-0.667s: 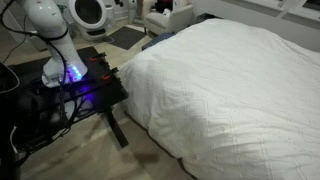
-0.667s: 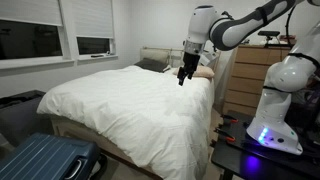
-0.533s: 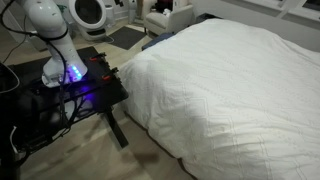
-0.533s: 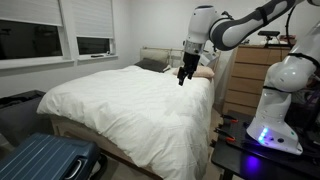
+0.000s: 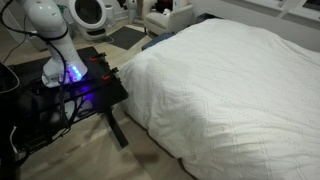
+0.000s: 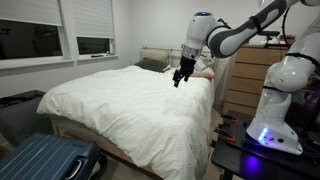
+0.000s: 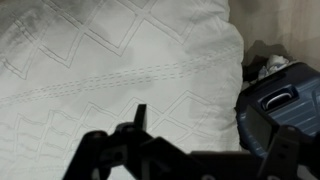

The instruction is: Uncover the duvet

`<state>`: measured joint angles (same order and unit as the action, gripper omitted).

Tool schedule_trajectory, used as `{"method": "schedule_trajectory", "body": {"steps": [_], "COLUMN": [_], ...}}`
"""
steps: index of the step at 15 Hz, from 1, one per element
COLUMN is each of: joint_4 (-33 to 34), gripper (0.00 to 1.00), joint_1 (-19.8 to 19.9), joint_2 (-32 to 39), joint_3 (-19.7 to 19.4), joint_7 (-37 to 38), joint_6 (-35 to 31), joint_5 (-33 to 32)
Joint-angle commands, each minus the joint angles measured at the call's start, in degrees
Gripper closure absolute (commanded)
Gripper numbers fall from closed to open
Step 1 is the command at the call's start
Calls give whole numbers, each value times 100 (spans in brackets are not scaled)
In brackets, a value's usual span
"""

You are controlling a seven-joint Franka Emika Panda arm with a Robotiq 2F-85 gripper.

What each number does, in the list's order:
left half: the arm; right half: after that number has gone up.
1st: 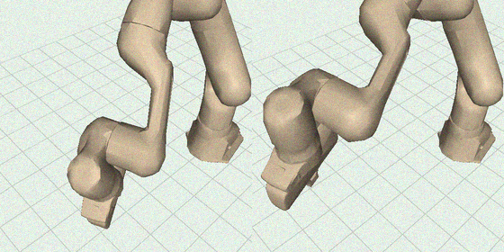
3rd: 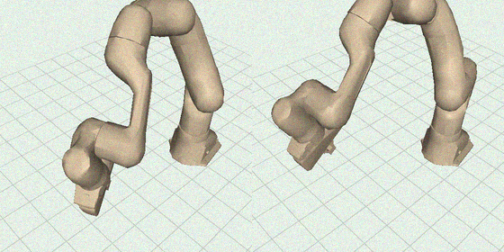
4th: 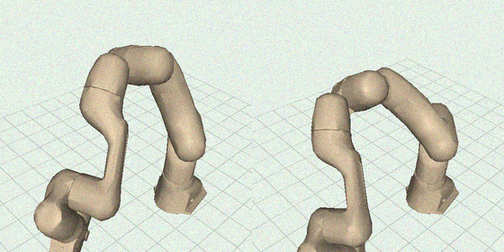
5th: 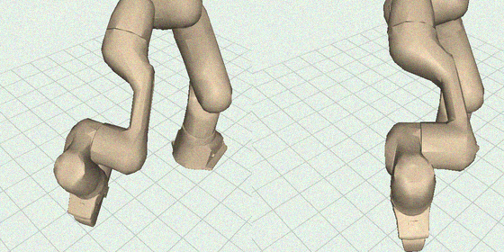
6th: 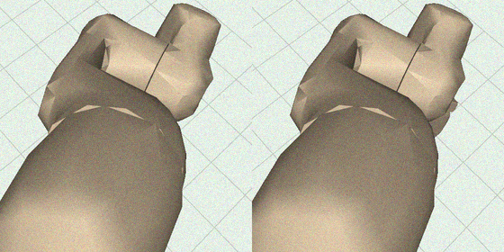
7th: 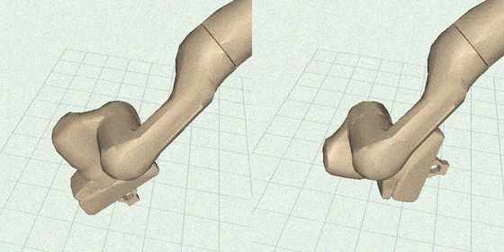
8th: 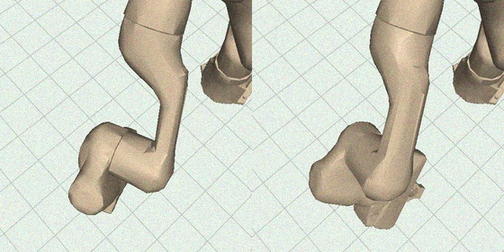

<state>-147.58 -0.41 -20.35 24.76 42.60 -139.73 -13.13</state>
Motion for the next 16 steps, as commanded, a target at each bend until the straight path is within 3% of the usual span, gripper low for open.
{"method": "schedule_trajectory", "body": {"steps": [1, 4, 7, 12, 16], "joint_4": [-220, -311, -187, 107, 479], "gripper": [0, 0, 0, 0, 0], "joint_1": [286, 701, 927, 1051, 1029], "joint_2": [333, 696, 1184, 2127, 2918], "joint_3": [90, 280, 351, 273, 85], "joint_7": [958, 1765, 2381, 3037, 3945], "joint_6": [-948, -1535, -1638, -1579, -1500], "joint_5": [-940, -2085, -2862, -3648, -4636]}}
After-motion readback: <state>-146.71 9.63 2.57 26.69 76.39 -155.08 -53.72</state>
